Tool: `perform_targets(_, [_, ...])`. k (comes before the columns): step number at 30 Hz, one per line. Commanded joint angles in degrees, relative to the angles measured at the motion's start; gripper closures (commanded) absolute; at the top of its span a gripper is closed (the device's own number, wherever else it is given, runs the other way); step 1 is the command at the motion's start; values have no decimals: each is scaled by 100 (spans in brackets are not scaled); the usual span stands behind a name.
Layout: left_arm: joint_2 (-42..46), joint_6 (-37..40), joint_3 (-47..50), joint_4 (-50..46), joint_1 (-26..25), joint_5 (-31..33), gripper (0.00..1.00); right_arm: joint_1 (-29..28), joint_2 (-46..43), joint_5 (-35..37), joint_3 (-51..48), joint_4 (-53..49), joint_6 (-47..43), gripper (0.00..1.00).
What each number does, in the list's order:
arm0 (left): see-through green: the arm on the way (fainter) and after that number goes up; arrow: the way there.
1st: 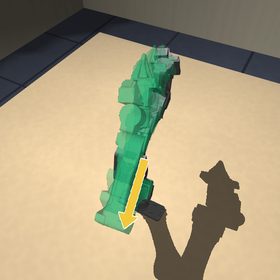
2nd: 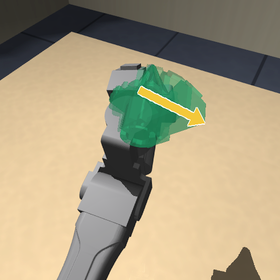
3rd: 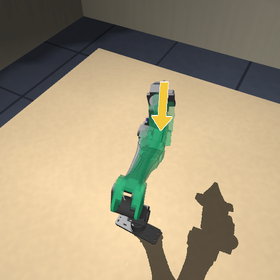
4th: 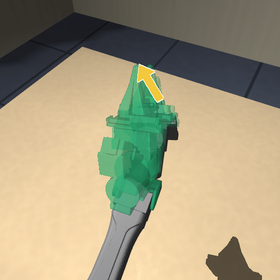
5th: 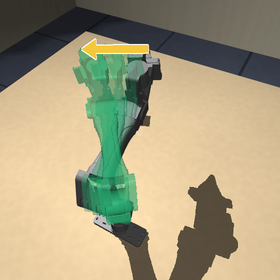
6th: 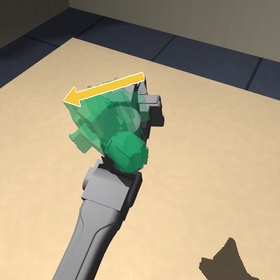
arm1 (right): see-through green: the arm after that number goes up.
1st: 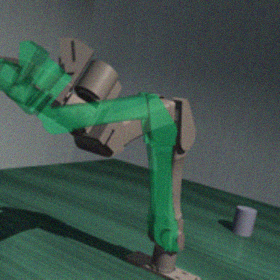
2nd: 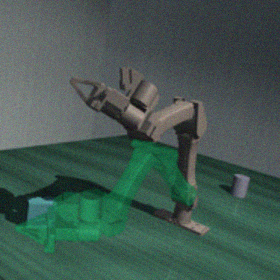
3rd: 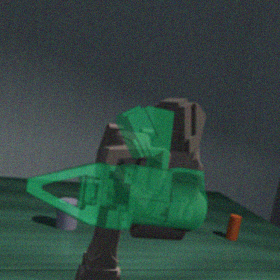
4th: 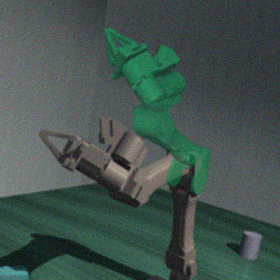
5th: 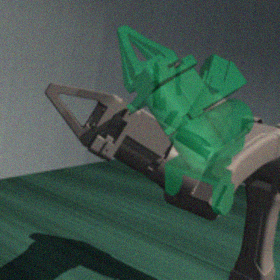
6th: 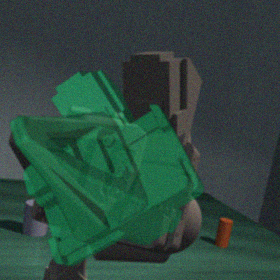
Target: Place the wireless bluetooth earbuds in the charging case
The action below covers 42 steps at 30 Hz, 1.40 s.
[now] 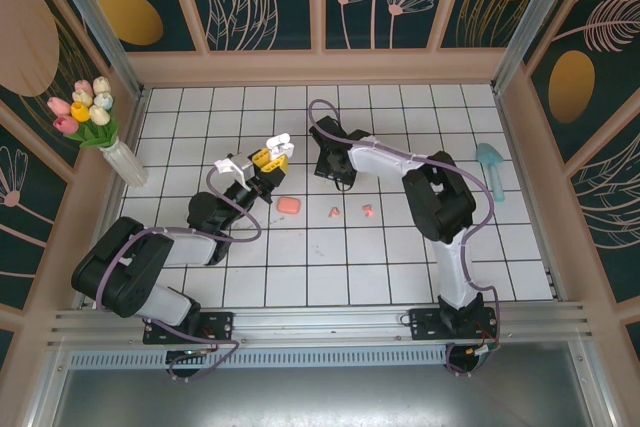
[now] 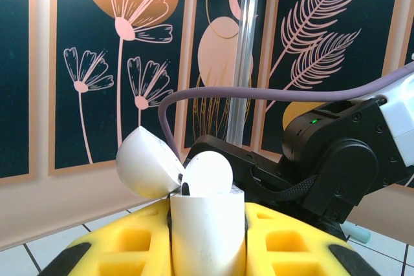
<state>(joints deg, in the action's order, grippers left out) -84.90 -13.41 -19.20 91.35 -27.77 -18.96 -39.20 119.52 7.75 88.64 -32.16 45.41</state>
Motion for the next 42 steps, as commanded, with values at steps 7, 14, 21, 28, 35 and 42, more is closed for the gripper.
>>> perform_targets(7, [4, -98, -167, 1357, -18, 24, 100, -105, 265, 397, 336, -419, 452, 46])
perform_targets(14, [1, -80, -172, 1351, -18, 33, 100, -105, 593, 473, 716, -637, 524, 46])
perform_targets(21, [0, -75, -181, 1351, -16, 41, 100, -100, 805, 465, 889, -739, 539, 47])
perform_targets(28, [0, -74, -169, 1359, -18, 41, 100, -112, 862, 397, 847, -696, 498, 53])
perform_targets(35, [18, -75, -170, 1356, -18, 59, 100, -208, 863, 296, 835, -669, 361, 61])
perform_targets(42, [35, -83, -174, 1352, -22, 50, 100, -250, 768, 167, 691, -490, -137, 72])
